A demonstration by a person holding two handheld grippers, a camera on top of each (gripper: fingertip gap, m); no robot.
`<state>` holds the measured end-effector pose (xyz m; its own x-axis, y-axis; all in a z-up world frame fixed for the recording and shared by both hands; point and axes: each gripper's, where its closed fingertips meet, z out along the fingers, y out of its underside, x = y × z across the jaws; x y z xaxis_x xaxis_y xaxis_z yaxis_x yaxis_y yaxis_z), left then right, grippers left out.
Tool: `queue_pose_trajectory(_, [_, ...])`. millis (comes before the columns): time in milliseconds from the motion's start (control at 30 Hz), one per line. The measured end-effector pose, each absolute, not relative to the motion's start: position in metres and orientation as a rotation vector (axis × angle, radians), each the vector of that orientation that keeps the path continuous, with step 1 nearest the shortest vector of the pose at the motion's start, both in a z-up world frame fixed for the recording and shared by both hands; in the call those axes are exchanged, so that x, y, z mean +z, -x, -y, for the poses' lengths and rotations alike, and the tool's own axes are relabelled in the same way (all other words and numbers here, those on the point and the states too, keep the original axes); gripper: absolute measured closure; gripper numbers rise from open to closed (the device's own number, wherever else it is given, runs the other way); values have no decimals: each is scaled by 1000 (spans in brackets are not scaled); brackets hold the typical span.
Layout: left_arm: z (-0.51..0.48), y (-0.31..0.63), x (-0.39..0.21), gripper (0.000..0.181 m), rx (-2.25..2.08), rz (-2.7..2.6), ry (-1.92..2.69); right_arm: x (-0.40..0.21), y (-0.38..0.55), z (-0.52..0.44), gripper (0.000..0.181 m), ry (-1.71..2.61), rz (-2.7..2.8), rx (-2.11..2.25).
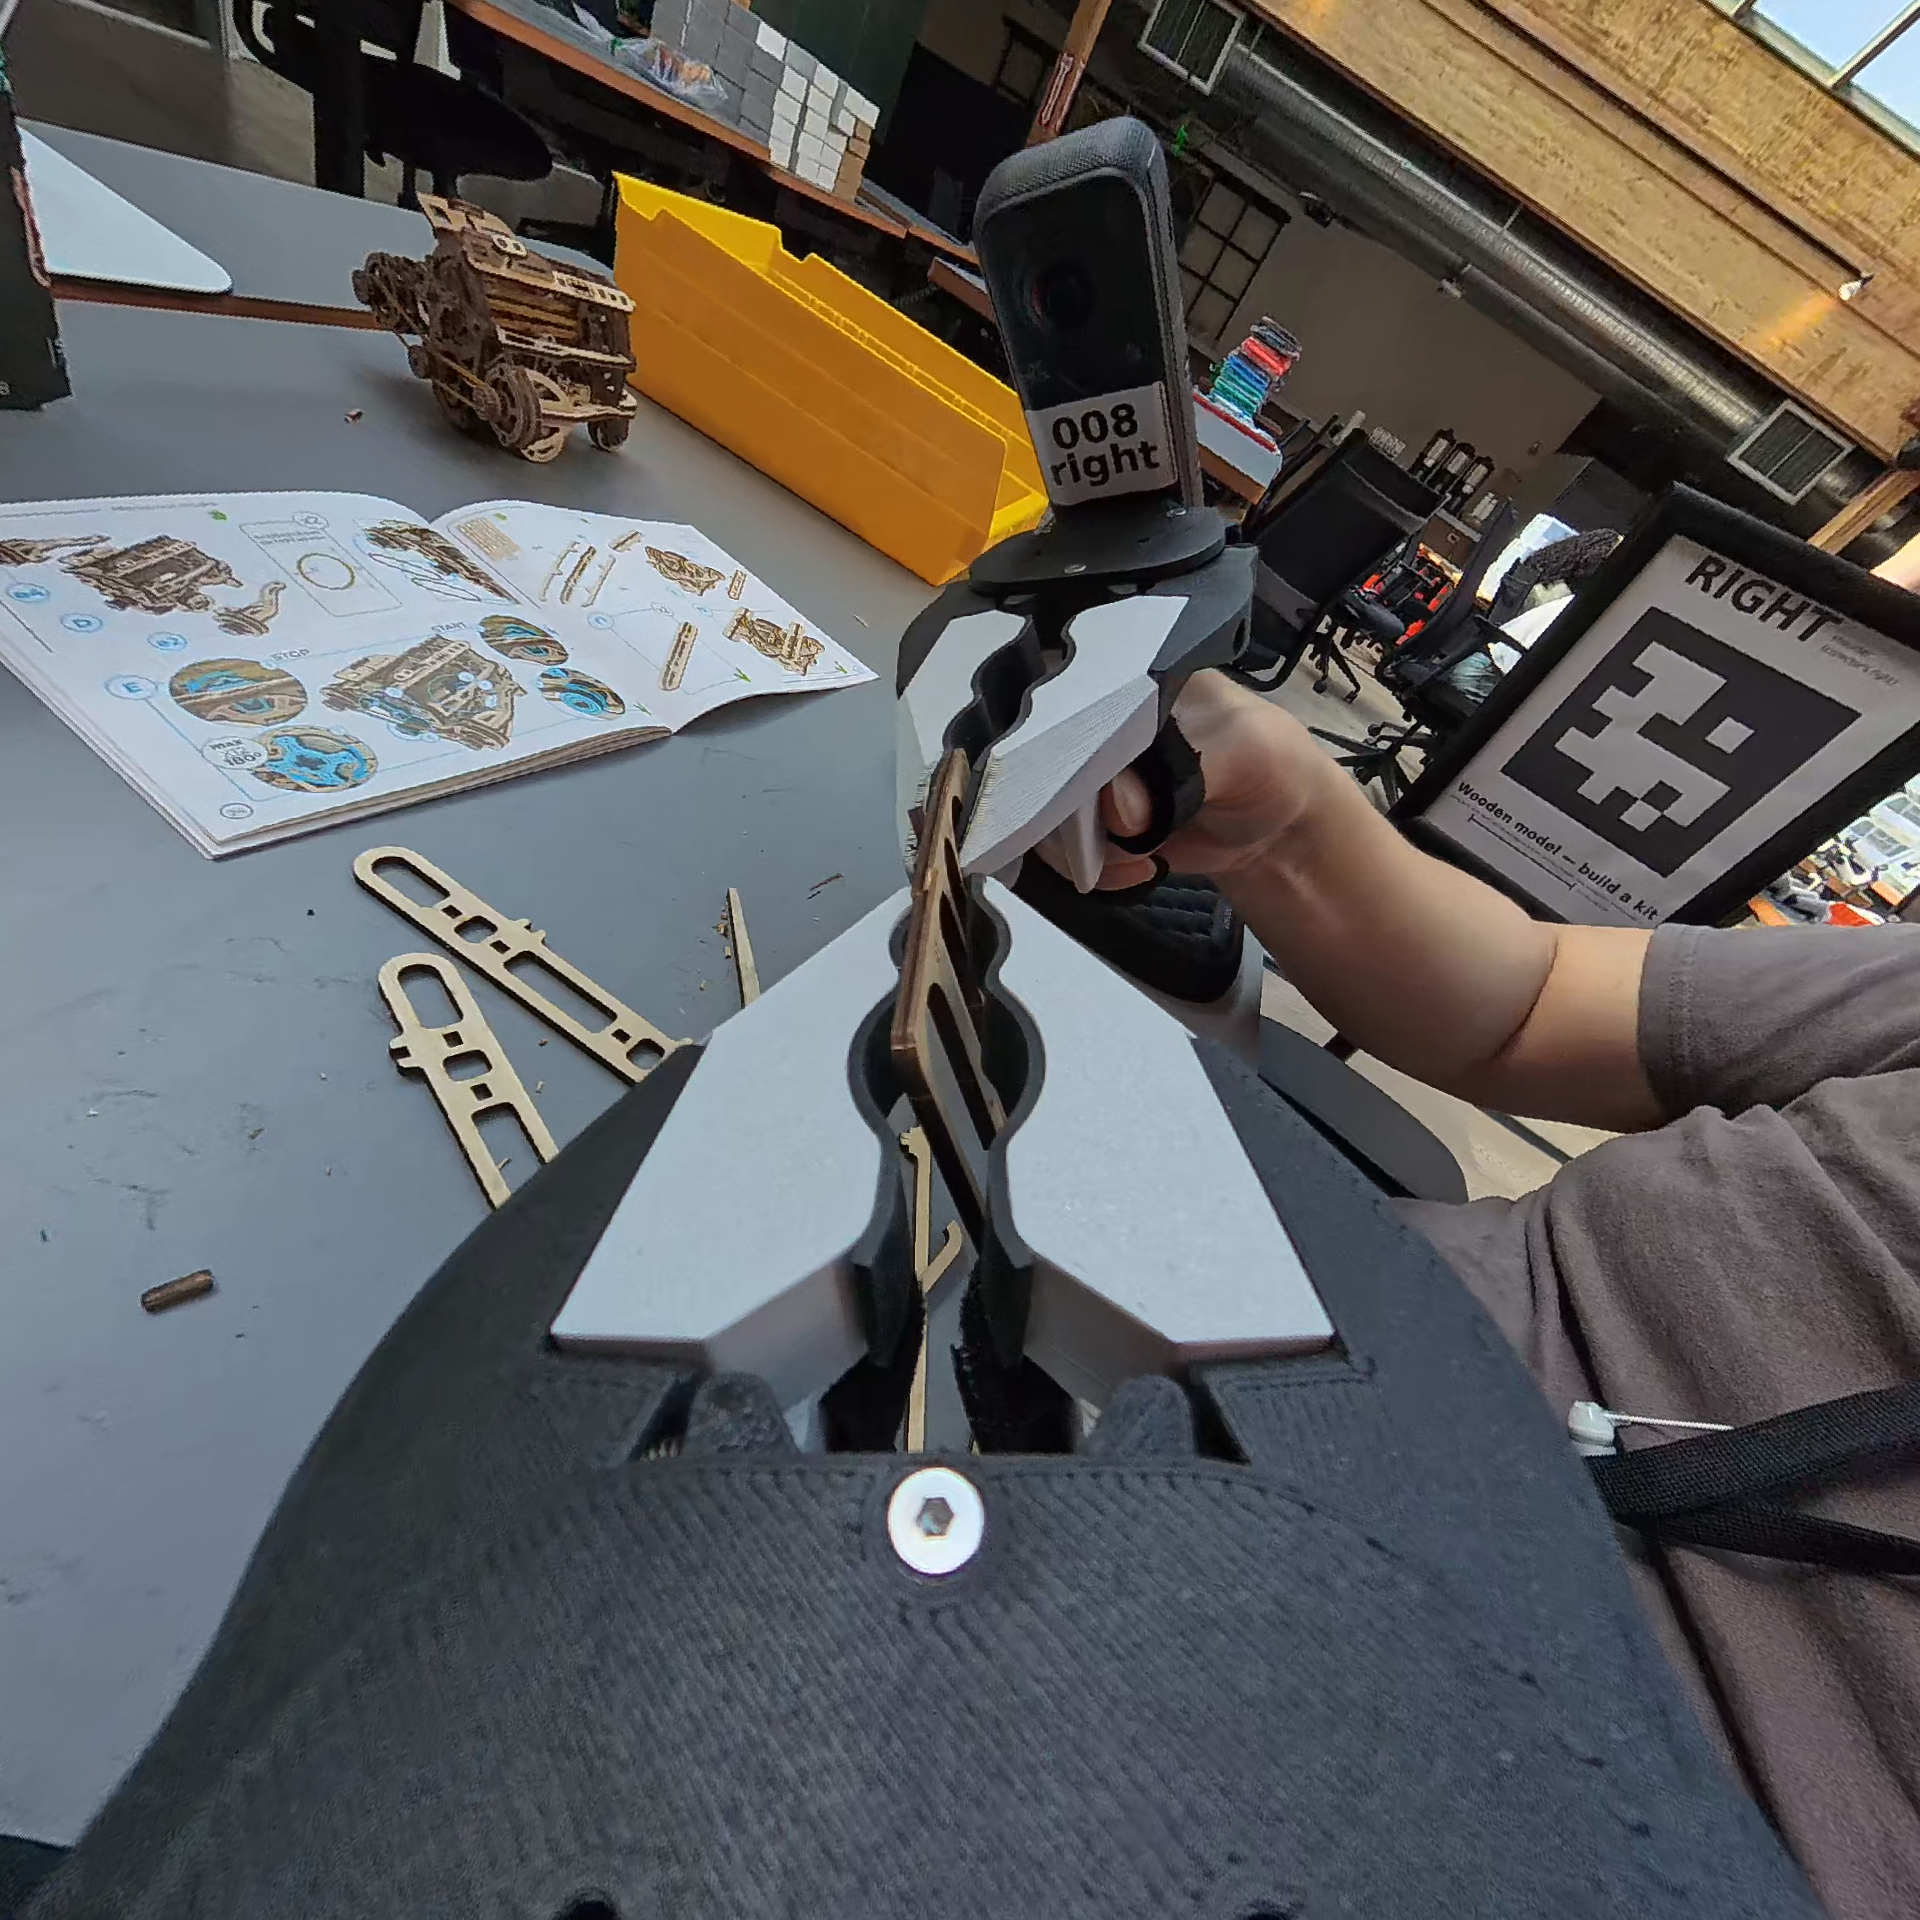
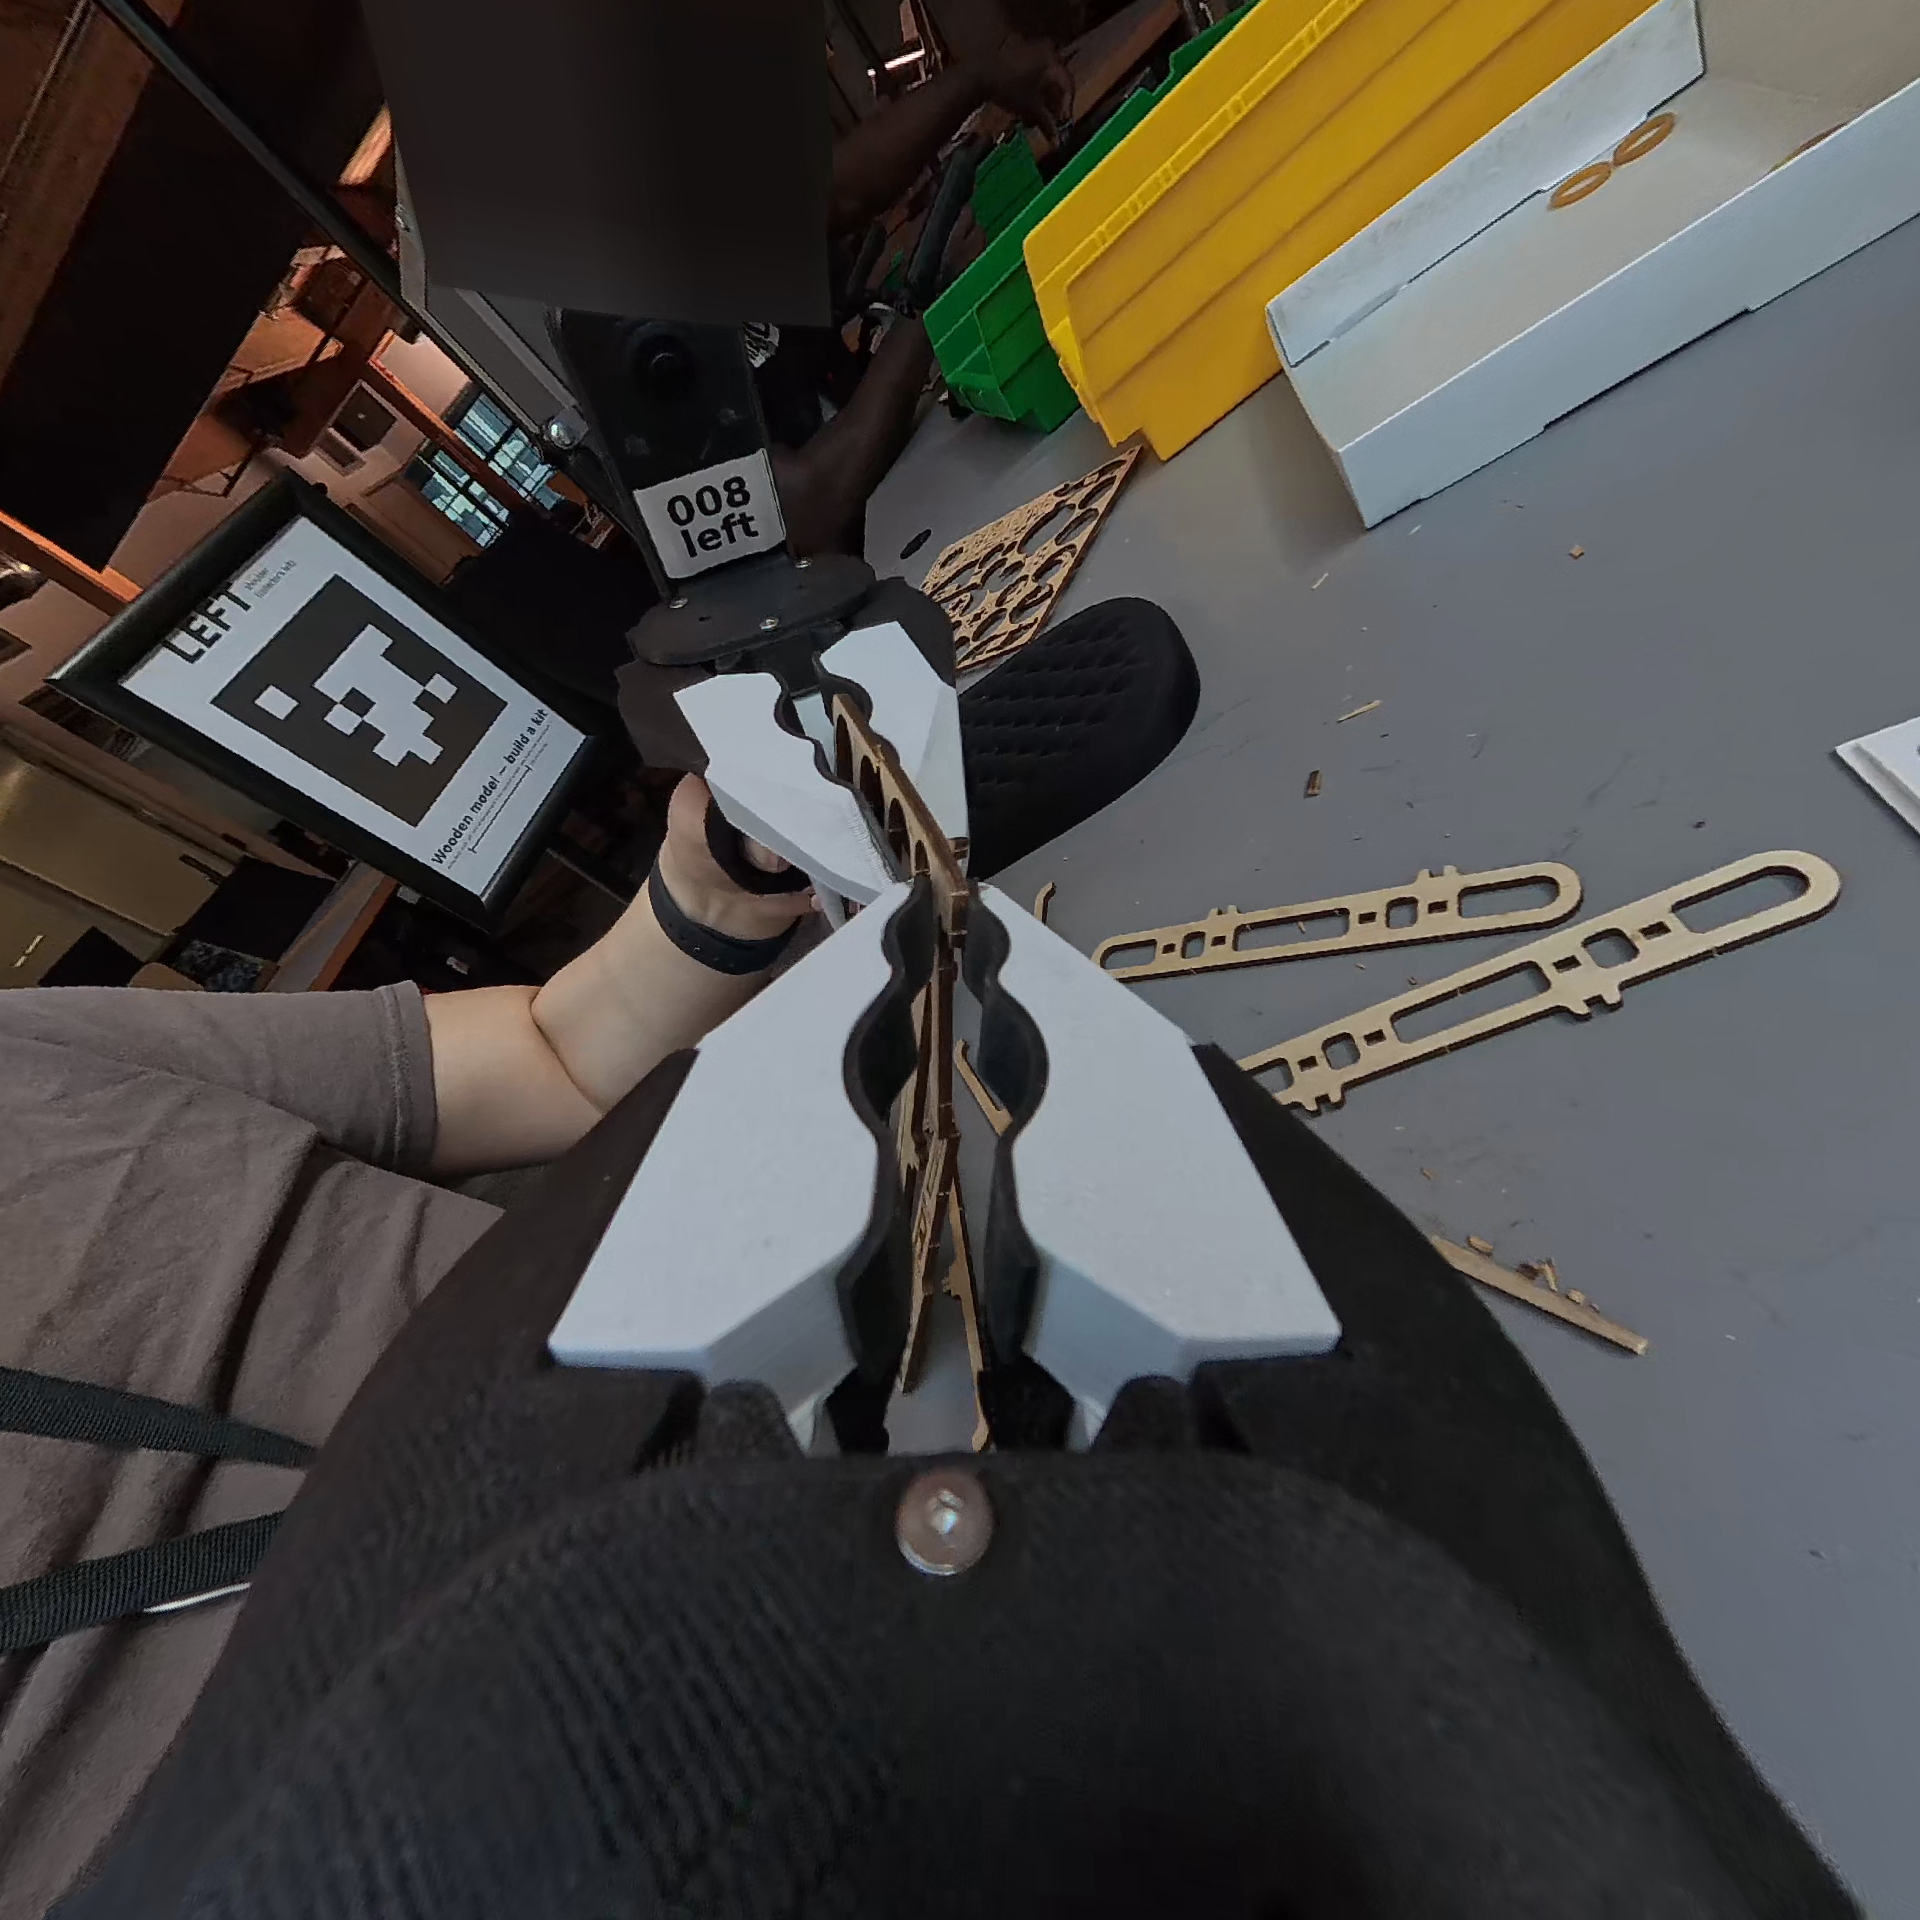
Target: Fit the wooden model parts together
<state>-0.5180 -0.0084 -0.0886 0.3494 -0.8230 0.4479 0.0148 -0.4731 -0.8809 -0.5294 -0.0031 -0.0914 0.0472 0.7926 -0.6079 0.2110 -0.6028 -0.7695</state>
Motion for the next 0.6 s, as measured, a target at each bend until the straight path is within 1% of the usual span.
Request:
queue_pose_trajectory(167, [8, 519, -92, 179, -1224, -719, 1765, -96, 530, 3, 178, 1909, 1003, 1528])
queue_pose_trajectory(267, [8, 519, -93, 180, -1317, -694, 1754, -96, 530, 1, 175, 1871, 1030, 1486])
queue_pose_trajectory(333, [8, 517, -96, 179, -1313, -703, 1752, -100, 527, 0, 171, 1901, 1031, 1442])
queue_pose_trajectory(500, [13, 512, -95, 179, -1305, -733, 1747, -100, 521, 3, 169, 1921, 1068, 1363])
queue_pose_trajectory(600, [11, 514, -91, 180, -1281, -720, 1738, -96, 517, 4, 169, 1932, 1069, 1387])
